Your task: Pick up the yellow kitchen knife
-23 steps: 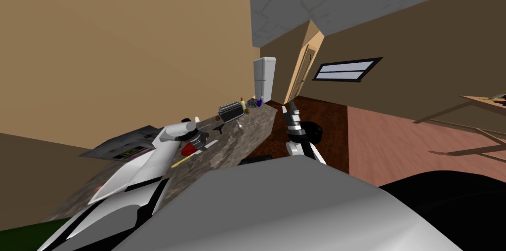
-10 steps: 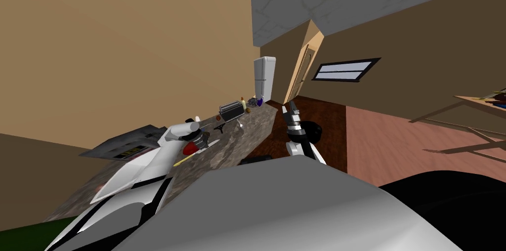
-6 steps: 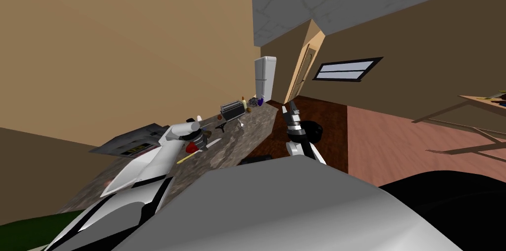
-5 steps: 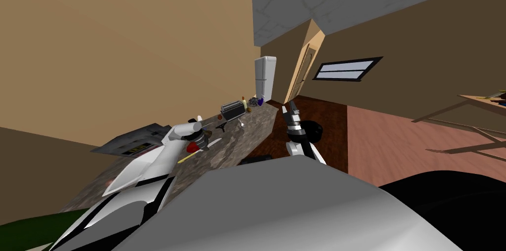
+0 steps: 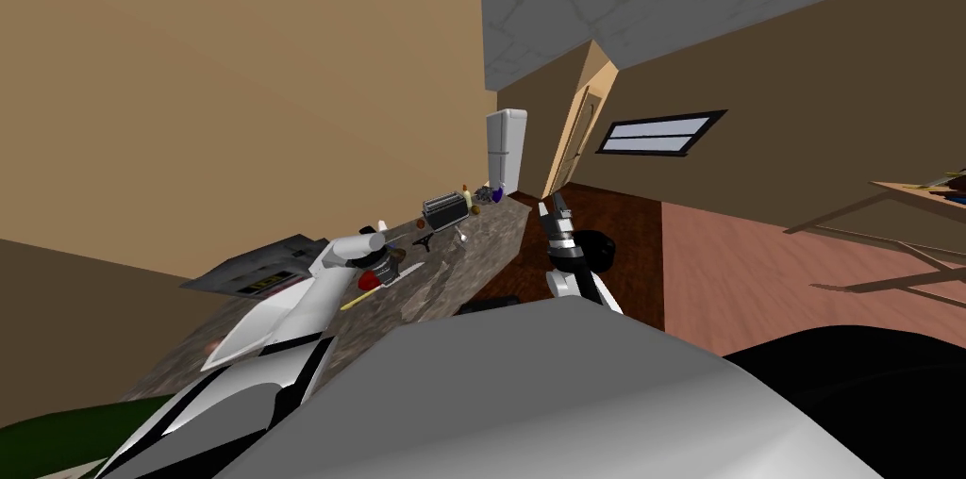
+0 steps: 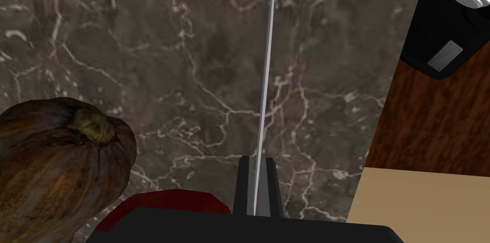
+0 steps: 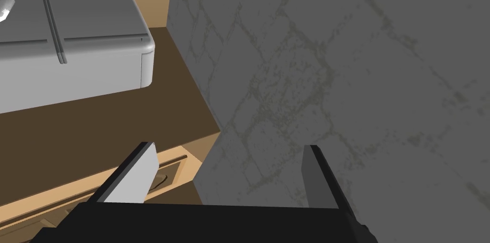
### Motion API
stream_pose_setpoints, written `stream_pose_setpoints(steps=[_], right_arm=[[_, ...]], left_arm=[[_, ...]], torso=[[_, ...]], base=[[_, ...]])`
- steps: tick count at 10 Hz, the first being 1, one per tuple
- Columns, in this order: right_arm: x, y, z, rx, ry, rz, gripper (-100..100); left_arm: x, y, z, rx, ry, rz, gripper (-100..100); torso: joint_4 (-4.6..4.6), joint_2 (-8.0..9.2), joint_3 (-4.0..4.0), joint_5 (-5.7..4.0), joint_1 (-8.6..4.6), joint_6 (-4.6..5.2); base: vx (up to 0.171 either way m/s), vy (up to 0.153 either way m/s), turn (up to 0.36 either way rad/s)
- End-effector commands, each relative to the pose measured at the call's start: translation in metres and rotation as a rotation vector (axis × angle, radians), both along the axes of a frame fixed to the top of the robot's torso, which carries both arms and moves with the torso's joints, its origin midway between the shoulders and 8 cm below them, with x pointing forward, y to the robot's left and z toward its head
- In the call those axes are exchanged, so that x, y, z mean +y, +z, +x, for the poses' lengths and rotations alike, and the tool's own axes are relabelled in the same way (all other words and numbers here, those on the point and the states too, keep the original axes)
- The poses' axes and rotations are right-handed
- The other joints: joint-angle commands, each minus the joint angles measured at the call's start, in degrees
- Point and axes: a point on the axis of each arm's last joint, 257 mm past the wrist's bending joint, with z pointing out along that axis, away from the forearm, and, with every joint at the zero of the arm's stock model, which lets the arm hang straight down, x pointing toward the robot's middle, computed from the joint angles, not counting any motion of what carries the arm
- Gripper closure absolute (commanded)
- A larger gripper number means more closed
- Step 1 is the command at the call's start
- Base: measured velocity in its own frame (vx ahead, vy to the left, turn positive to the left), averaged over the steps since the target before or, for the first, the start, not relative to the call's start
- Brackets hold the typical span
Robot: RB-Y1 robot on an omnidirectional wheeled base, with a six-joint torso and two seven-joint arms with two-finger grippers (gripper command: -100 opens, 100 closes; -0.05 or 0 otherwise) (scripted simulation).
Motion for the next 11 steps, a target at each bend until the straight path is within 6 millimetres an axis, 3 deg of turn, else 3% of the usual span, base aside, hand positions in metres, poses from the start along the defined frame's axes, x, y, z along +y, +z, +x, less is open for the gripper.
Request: stream_pose_setpoints(steps=[1,2,3,5,8,11], right_arm=[[0.0,0.0,0.0,0.0,0.0,0.0,0],[0.0,0.0,0.0,0.0,0.0,0.0,0],[0.0,0.0,0.0,0.0,0.0,0.0,0],[0.0,0.0,0.0,0.0,0.0,0.0,0],[0.0,0.0,0.0,0.0,0.0,0.0,0],[0.0,0.0,0.0,0.0,0.0,0.0,0]], left_arm=[[0.0,0.0,0.0,0.0,0.0,0.0,100],[0.0,0.0,0.0,0.0,0.001,0.0,0],[-0.013,0.001,0.015,-0.046,0.006,-0.031,-100],[-0.041,0.004,0.029,-0.084,-0.024,-0.103,-100],[-0.063,0.003,0.032,-0.093,-0.057,-0.166,-100],[-0.044,-0.004,0.02,-0.061,-0.015,-0.144,-100]], torso=[[0.0,0.0,0.0,0.0,0.0,0.0],[0.0,-0.01,-0.01,0.0,0.01,0.01],[0.0,-0.02,-0.01,0.0,0.01,0.01],[0.05,0.21,0.12,0.0,-0.01,0.02],[-0.03,-0.17,-0.09,-0.04,-0.17,0.02],[0.01,0.07,0.04,0.15,0.68,-0.02]], base=[[0.0,0.0,0.0],[0.0,0.0,0.0],[-0.045,0.007,0.034],[-0.054,-0.015,0.013],[0.045,-0.039,0.003],[-0.039,0.156,0.024]])
